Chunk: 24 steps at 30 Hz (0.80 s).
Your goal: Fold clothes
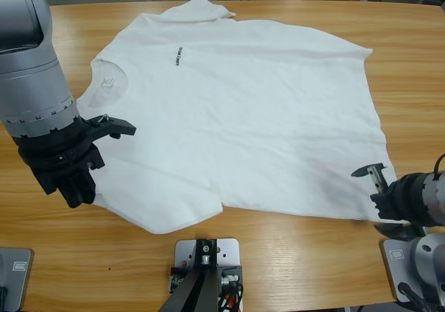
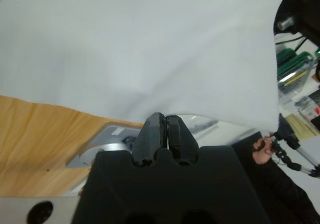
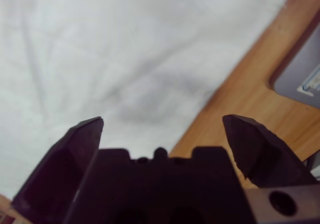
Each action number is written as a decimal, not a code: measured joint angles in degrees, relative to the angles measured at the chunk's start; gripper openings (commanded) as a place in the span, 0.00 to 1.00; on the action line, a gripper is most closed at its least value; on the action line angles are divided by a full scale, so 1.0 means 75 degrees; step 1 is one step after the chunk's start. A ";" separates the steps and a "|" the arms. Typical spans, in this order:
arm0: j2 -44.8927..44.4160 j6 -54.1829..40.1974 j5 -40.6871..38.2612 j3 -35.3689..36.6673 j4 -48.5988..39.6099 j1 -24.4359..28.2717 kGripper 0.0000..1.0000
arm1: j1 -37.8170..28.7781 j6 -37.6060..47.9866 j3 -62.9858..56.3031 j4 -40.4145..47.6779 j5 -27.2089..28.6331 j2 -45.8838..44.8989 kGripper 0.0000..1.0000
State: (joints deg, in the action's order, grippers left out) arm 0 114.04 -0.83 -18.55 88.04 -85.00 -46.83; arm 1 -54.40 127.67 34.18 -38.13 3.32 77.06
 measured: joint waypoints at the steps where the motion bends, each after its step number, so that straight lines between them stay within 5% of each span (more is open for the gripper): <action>1: 0.0000 -0.0003 0.0000 -0.0016 0.0000 0.0000 0.00 | -0.0208 0.0218 -0.0136 0.0099 0.0024 0.0003 0.91; 9: -0.0001 -0.0003 0.0007 -0.0082 -0.0002 0.0000 0.00 | -0.0735 0.0669 -0.0662 0.0550 0.0216 0.0065 0.61; 24: -0.0006 -0.0003 0.0037 -0.0393 -0.0002 0.0000 0.00 | -0.0773 0.0665 -0.1038 0.1104 0.0352 0.0438 0.38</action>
State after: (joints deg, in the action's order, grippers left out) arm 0 113.99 -0.85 -18.27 85.09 -85.01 -46.83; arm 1 -60.19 132.66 26.40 -29.85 5.96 80.35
